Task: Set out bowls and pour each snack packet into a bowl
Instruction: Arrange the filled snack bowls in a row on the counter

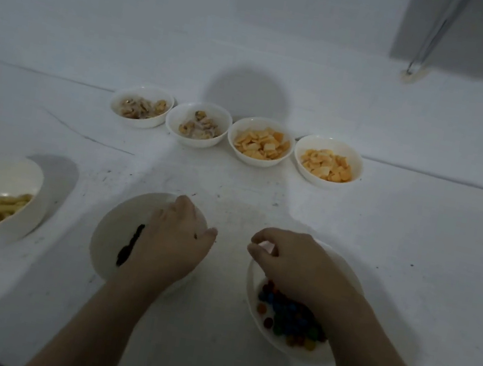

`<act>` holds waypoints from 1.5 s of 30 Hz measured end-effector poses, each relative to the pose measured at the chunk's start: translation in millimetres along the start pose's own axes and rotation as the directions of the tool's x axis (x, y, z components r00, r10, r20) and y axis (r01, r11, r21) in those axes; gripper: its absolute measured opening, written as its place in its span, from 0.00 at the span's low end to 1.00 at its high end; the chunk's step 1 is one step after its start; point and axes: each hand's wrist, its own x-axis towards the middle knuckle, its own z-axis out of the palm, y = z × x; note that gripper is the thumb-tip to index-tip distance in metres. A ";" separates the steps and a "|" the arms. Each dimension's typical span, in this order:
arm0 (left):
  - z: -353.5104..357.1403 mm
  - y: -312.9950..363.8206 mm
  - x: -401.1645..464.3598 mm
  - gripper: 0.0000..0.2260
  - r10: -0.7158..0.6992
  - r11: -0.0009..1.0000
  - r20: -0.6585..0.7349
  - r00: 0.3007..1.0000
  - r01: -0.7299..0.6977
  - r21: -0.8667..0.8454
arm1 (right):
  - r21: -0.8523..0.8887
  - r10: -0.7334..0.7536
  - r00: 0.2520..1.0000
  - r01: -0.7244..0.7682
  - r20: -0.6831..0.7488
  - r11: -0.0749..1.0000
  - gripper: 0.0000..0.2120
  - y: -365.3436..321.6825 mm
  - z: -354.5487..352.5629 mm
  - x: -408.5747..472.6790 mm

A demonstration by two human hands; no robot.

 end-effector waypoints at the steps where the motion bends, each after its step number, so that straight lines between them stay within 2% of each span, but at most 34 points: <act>1: -3.7 -7.9 -1.3 0.22 -0.023 0.997 0.080 0.997 0.017 0.070 | -0.028 0.004 0.999 -0.003 0.035 1.000 0.17 -4.7 7.5 -1.3; 3: -8.3 -18.0 -3.3 0.23 0.008 0.988 0.184 0.983 -0.036 0.148 | -0.105 0.011 0.998 -0.004 0.063 0.994 0.20 -11.3 23.9 -1.7; 6: -9.6 -17.7 -6.4 0.16 0.172 0.962 0.215 0.961 -0.210 0.172 | -0.215 -0.006 1.000 0.009 0.017 0.977 0.20 -13.5 42.0 -1.6; 9: -6.3 -11.4 -6.2 0.14 0.265 0.910 0.233 0.936 -0.323 0.260 | -0.185 -0.029 0.997 0.016 -0.071 0.983 0.17 -11.7 51.7 -0.8; 13: 6.3 -9.2 7.5 0.09 0.377 0.855 0.166 0.911 -0.411 0.317 | -0.166 -0.018 0.976 -0.019 -0.216 0.986 0.29 -10.6 54.9 6.0; 15: 12.0 -9.8 18.3 0.11 0.405 0.864 0.110 0.908 -0.419 0.280 | -0.180 -0.011 0.960 -0.041 -0.281 0.983 0.35 -6.5 53.2 11.9; 18: 13.5 -7.7 34.7 0.12 0.415 0.877 0.030 0.910 -0.408 0.255 | -0.225 -0.008 0.914 -0.091 -0.405 0.970 0.38 -0.4 53.0 21.8; 21: 15.3 -6.5 50.1 0.13 0.446 0.870 -0.021 0.895 -0.428 0.247 | -0.221 -0.001 0.883 -0.116 -0.470 0.968 0.34 7.3 58.7 34.2; 25: 19.8 -7.5 66.2 0.14 0.470 0.869 -0.014 0.882 -0.460 0.184 | -0.235 -0.105 0.775 -0.058 -0.623 0.970 0.29 20.6 72.0 55.2; 30: 20.1 -11.1 74.9 0.14 0.493 0.857 -0.001 0.870 -0.486 0.172 | -0.229 -0.142 0.748 -0.014 -0.648 0.973 0.27 23.2 75.8 60.3; 33: 17.2 -15.5 66.1 0.16 0.518 0.850 -0.087 0.851 -0.502 0.156 | -0.209 -0.185 0.670 0.046 -0.719 0.977 0.26 19.9 78.0 55.2; 35: 8.3 -20.3 49.9 0.16 0.502 0.865 -0.190 0.844 -0.493 0.094 | -0.186 -0.237 0.586 0.147 -0.775 0.971 0.22 5.3 80.7 49.8; 36: 1.3 -25.0 40.2 0.15 0.484 0.873 -0.238 0.842 -0.484 0.063 | -0.169 -0.261 0.569 0.211 -0.780 0.963 0.19 -6.7 82.0 46.9; 38: -16.4 -40.8 23.0 0.13 0.423 0.900 -0.304 0.854 -0.434 0.033 | -0.103 -0.280 0.610 0.309 -0.741 0.945 0.16 -36.3 85.3 41.6; 41: -48.5 -77.2 7.0 0.14 0.254 0.967 -0.313 0.915 -0.248 0.059 | -0.047 -0.341 0.683 0.411 -0.646 0.911 0.14 -82.0 91.5 40.3; 45: -77.0 -126.1 7.5 0.23 -0.001 0.987 -0.246 0.969 0.040 0.154 | -0.042 -0.372 0.688 0.446 -0.623 0.894 0.14 -127.6 98.8 57.3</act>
